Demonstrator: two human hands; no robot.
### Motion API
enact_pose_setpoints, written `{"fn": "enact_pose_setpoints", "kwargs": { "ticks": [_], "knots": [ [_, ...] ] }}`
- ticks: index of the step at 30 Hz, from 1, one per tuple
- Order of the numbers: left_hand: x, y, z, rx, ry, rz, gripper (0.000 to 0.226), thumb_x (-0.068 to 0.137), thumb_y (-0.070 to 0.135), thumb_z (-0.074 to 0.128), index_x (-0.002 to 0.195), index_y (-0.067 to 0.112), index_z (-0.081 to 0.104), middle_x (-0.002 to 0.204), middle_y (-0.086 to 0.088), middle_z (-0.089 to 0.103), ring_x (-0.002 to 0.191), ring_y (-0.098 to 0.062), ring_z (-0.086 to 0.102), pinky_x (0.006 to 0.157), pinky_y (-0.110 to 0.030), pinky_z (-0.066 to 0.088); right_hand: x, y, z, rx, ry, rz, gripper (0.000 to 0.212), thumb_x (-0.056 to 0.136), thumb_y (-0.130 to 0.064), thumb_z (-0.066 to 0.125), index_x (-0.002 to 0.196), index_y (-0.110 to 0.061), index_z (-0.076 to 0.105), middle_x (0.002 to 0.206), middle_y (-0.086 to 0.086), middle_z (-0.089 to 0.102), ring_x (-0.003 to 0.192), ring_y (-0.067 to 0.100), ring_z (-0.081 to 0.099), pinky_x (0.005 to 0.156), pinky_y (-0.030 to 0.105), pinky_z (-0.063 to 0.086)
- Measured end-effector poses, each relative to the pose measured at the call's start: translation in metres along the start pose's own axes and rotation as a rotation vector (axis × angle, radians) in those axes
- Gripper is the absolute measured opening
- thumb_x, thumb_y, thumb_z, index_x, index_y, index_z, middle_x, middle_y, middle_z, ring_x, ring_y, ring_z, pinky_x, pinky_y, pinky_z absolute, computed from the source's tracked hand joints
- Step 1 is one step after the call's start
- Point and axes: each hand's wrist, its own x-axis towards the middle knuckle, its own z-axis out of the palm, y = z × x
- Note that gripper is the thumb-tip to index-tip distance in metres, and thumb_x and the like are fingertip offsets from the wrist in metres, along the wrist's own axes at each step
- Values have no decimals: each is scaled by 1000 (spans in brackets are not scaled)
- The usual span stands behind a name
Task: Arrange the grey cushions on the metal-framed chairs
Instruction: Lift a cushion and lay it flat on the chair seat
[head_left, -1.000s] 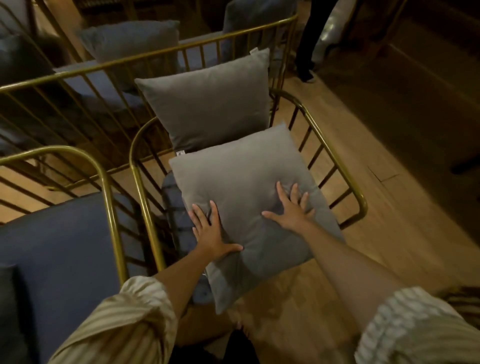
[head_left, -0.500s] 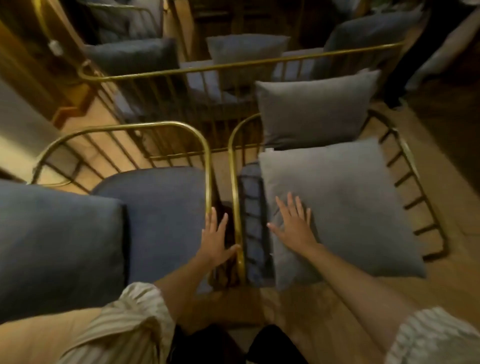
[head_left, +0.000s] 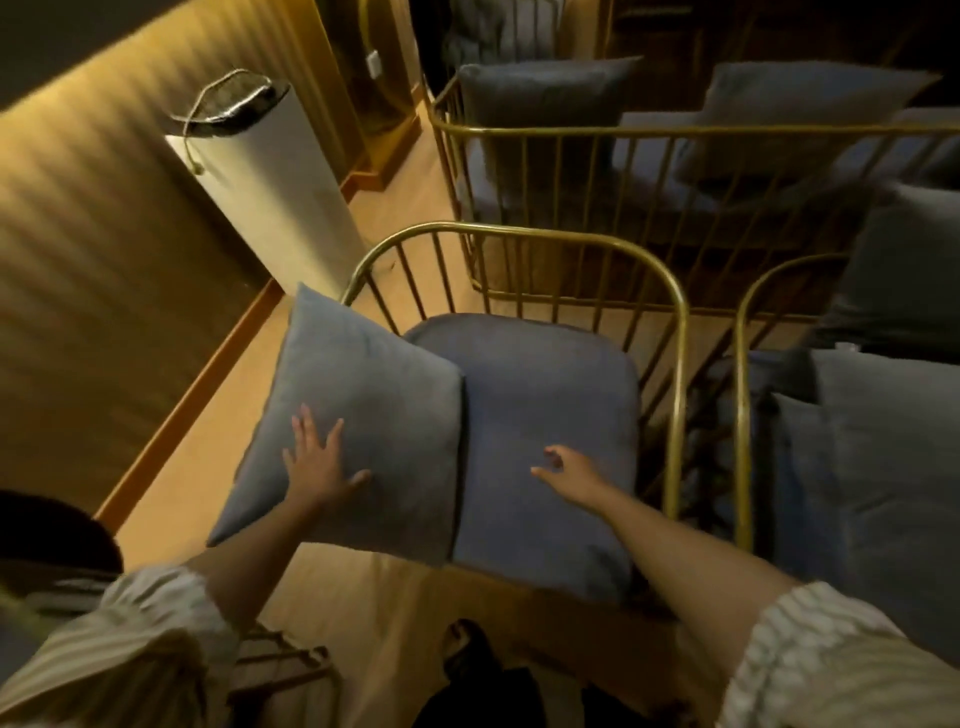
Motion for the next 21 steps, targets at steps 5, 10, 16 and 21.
{"fn": "enact_pose_setpoints", "kwargs": {
  "ticks": [5, 10, 16, 21],
  "knots": [
    [56, -66, -23, -135, -6, -26, 98, 85, 54, 64, 157, 18, 7, 165, -12, -7, 151, -38, -9, 120, -61, 6, 38, -42, 70, 146, -85, 126, 57, 96, -31, 61, 144, -4, 44, 149, 16, 46, 133, 30, 49, 105, 35, 41],
    [99, -76, -14, -344, -44, -239, 138, 55, 90, 59, 154, 23, -8, 166, -3, -11, 152, -35, -3, 116, -65, 7, 69, -59, 117, 271, -102, 231, 70, 93, -47, 59, 147, -7, 38, 152, 16, 42, 132, 33, 49, 104, 40, 44],
    [143, -99, 6, -528, 32, -333, 156, 32, 96, 64, 152, 34, -13, 166, -1, 4, 150, -35, 18, 116, -64, 19, 111, -73, 156, 478, -138, 364, 83, 89, -62, 54, 152, -12, 31, 155, 12, 36, 137, 33, 41, 102, 46, 43],
    [167, -130, 32, -536, 102, -228, 147, 41, 92, 67, 151, 40, -14, 165, 5, 12, 148, -31, 26, 114, -60, 29, 168, -84, 178, 651, -88, 385, 97, 81, -71, 57, 152, -11, 31, 153, 8, 42, 136, 29, 44, 107, 42, 39]
  ]
}}
